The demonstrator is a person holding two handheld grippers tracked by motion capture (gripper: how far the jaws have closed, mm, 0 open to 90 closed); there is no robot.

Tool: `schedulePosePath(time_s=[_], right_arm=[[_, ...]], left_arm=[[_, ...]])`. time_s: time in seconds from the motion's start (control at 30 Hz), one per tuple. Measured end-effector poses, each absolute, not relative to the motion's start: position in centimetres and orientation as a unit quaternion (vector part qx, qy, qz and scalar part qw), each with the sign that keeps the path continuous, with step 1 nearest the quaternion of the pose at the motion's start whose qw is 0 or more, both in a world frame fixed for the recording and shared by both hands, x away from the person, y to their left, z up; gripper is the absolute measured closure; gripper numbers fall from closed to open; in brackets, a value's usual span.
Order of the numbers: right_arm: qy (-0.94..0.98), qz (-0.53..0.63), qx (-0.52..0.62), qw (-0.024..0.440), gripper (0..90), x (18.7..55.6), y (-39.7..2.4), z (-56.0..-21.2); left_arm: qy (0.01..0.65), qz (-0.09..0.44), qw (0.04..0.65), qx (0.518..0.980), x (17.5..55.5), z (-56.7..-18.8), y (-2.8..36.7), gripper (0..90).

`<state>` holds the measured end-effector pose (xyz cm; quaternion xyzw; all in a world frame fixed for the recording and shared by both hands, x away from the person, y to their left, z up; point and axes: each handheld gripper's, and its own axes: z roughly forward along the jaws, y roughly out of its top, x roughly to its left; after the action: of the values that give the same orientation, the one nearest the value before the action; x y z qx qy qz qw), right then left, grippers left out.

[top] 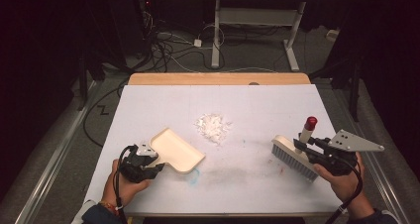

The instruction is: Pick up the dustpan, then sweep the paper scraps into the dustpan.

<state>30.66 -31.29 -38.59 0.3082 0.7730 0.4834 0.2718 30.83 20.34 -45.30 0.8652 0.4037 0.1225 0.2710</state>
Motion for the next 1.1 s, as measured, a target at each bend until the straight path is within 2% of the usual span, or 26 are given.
schedulePosePath(time_s=[0.63, 0.9, 1.1], right_arm=[[0.760, 0.498, 0.323, 0.264, 70.7, 32.6, -30.2, -38.8], [0.753, 0.511, 0.320, 0.264, 70.7, 36.9, -27.2, -38.3], [0.740, 0.516, 0.327, 0.280, 70.7, 42.0, -23.4, -37.0]], left_arm=[[0.378, 0.122, 0.273, 0.876, 30.2, -45.1, 20.0, 63.7], [0.378, 0.119, 0.267, 0.878, 30.1, -45.1, 19.9, 63.7], [0.373, 0.115, 0.265, 0.882, 30.5, -45.2, 19.7, 63.6]])
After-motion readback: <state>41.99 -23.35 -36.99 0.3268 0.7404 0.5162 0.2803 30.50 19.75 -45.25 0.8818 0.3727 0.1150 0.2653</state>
